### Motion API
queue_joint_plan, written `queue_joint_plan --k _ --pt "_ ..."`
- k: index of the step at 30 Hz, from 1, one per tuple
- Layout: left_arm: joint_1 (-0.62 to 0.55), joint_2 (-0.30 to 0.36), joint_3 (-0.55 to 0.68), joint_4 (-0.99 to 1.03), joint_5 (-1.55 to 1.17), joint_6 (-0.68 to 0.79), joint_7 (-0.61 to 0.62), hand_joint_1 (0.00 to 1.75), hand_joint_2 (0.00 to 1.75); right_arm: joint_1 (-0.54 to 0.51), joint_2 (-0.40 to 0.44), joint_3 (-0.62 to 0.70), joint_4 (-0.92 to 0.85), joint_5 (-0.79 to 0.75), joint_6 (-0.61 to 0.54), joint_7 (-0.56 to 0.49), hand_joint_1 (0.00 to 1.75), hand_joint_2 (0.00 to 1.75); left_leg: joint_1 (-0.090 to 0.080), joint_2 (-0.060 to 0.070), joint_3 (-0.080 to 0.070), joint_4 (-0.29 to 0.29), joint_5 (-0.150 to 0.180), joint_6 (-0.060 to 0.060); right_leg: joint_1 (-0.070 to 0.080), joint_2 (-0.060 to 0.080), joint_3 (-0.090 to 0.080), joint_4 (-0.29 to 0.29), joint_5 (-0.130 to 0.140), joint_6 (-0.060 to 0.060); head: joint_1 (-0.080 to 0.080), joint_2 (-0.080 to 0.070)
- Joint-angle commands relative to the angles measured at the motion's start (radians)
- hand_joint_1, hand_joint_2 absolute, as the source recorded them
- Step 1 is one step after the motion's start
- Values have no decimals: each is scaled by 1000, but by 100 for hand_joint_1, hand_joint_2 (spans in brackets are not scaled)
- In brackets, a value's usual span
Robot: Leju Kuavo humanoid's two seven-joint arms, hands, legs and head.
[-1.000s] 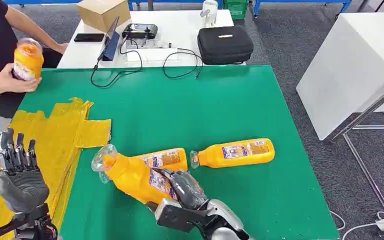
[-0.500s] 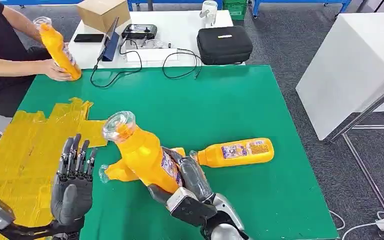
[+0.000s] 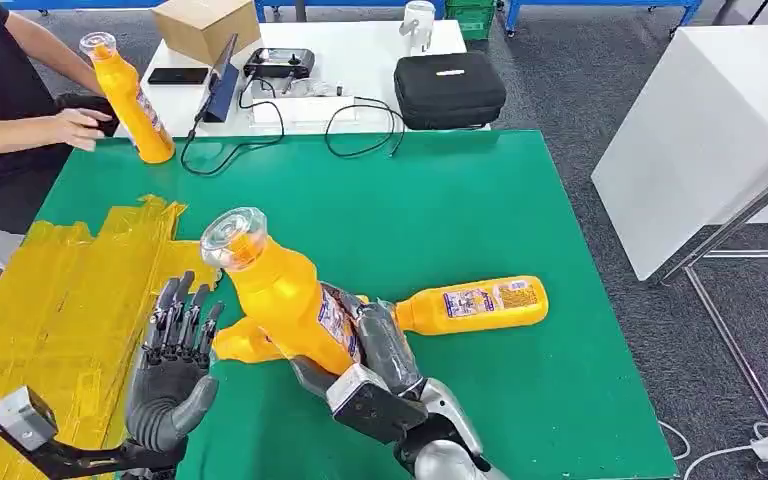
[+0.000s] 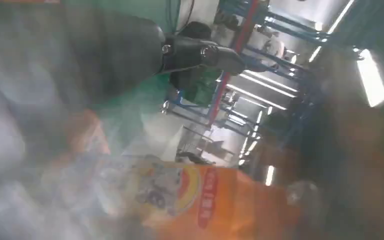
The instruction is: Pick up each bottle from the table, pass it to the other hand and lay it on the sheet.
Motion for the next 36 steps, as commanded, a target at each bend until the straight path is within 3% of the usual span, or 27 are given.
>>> queue_joint_plan --k 1,2,6,25,31,36 --pt "-37 57 -66 91 -5 10 11 0 175 -90 26 22 151 7 -2 27 175 175 -1 1 3 -2 0 0 -1 0 2 -1 0 0 0 0" --pt "-55 61 -66 108 -28 45 15 0 175 -157 42 78 231 88 32 123 175 175 -1 2 4 -2 0 0 -1 1 3 -2 0 0 0 0" --pt "-72 60 -57 120 -27 53 15 0 175 -233 93 141 343 140 45 162 175 175 0 4 4 -2 0 -1 0 3 2 -1 1 0 0 0" --pt "-70 59 -44 118 -23 61 15 0 175 -244 105 174 347 174 46 177 175 175 0 1 1 -1 1 0 1 0 1 0 0 0 0 0" --pt "-73 54 -9 115 17 48 20 0 175 -313 134 295 406 229 106 242 175 175 0 3 2 -1 0 0 0 2 1 0 0 0 0 0" --pt "-82 58 47 124 45 52 11 0 175 -347 167 412 442 264 175 234 175 175 0 3 3 -2 0 0 1 2 2 0 0 0 0 0"
